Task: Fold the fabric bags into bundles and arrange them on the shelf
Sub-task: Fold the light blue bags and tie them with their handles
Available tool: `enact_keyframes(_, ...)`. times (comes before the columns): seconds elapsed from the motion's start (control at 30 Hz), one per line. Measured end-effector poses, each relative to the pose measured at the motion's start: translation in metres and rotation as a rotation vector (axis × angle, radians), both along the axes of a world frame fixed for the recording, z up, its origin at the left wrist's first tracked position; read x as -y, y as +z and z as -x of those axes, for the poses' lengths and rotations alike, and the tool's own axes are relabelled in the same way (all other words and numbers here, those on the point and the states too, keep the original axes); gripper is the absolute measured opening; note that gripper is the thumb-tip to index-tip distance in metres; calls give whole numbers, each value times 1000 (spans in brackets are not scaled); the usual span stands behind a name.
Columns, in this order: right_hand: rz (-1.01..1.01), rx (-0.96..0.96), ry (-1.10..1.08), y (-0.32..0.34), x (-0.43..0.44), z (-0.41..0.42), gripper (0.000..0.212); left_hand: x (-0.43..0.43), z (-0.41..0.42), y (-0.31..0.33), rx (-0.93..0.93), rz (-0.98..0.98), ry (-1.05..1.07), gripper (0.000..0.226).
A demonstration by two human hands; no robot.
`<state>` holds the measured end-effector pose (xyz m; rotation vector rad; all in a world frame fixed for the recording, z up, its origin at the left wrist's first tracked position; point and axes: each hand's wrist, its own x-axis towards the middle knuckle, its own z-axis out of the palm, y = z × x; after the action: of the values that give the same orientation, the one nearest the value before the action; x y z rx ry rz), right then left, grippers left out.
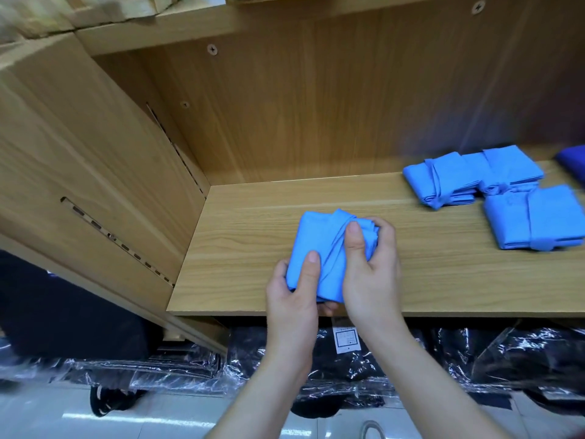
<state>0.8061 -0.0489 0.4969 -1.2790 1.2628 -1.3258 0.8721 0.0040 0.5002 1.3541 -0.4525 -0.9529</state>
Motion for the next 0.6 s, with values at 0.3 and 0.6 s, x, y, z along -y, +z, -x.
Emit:
enact_keyframes(0.3, 158, -133, 80, -12, 7, 12, 30, -3, -18, -4, 727, 14, -146, 65)
enact_keyframes(0.6, 292, -255, 202, -14, 11, 25, 35, 16, -9, -1, 1138, -41, -239, 45)
